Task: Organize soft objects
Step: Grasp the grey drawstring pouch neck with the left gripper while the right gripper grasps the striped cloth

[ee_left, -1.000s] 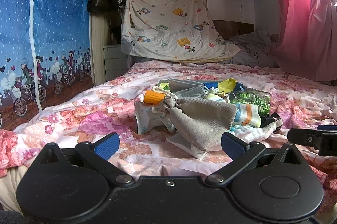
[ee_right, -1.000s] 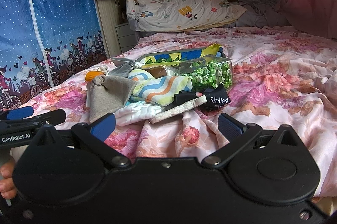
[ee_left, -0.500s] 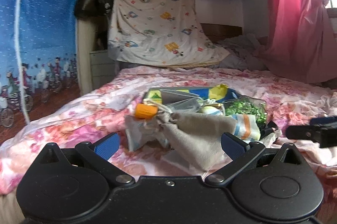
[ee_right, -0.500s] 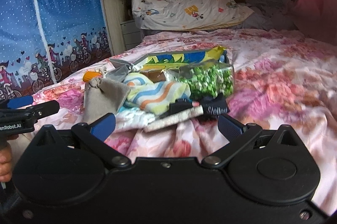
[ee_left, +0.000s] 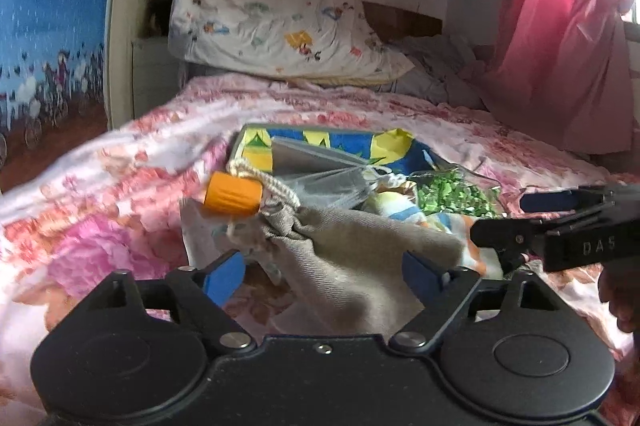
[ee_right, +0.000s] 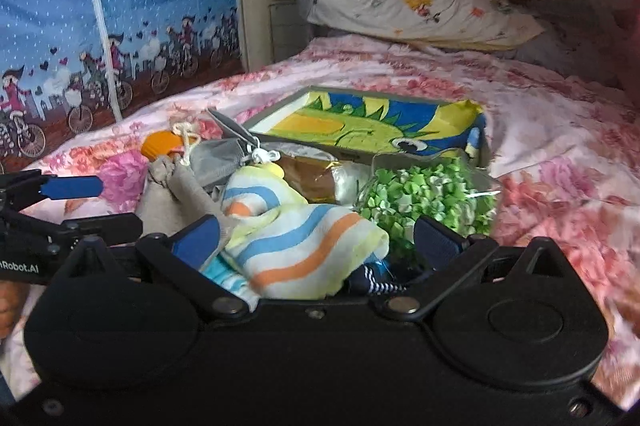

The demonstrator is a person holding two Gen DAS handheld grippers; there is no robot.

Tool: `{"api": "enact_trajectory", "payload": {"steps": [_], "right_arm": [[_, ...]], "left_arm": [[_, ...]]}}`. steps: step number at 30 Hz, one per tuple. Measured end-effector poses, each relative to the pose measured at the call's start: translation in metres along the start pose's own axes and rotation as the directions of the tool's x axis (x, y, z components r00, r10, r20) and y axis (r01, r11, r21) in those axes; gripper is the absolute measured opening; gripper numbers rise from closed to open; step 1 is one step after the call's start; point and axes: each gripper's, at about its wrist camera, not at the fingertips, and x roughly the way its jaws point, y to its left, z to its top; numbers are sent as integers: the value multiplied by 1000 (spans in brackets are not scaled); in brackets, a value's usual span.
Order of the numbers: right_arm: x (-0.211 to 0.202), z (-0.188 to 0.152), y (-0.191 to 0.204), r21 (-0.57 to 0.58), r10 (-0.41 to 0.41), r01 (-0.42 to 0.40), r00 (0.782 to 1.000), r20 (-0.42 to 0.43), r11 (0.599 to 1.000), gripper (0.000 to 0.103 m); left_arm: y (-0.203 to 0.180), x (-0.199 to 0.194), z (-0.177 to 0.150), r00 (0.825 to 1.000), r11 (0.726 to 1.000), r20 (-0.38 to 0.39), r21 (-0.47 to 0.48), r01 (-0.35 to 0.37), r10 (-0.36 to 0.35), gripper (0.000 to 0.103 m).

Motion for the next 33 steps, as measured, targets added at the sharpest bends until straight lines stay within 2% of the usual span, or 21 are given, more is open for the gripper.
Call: {"api": "enact_trajectory", "payload": {"steps": [4, 6, 11, 15, 20, 24, 28, 33], "right_arm": [[21, 2, -1, 7, 8, -8, 1000, -27, 1000, 102], [27, -3, -5, 13, 15, -14, 999, -37, 1000, 102], [39, -12, -9, 16, 38, -37, 998, -51, 999, 82], [41, -16, -1, -9, 54, -54, 997, -58, 998, 73], [46, -21, 10, -22, 68, -70, 995, -68, 997, 67], [48, -25, 10, -6, 76, -77, 994, -76, 997, 63], [48, -30, 8, -3, 86, -86, 993, -85, 996, 61], [40, -36, 13, -42, 81, -85, 993, -87, 996, 60]], "left_arm": [[14, 15, 1, 999, 997, -35, -61, 36, -38, 74], [20, 21, -1, 996, 993, -57, -98, 62, -68, 66], [23, 25, -4, 990, 984, -83, -145, 104, -117, 47], [24, 23, -5, 989, 979, -67, -167, 117, -130, 34], [27, 22, -6, 986, 967, -66, -213, 137, -155, 25], [25, 17, -6, 984, 966, -45, -204, 161, -173, 15], [24, 8, -4, 990, 971, -20, -200, 134, -141, 11], [33, -12, 0, 990, 968, 35, -208, 142, -138, 9]]}}
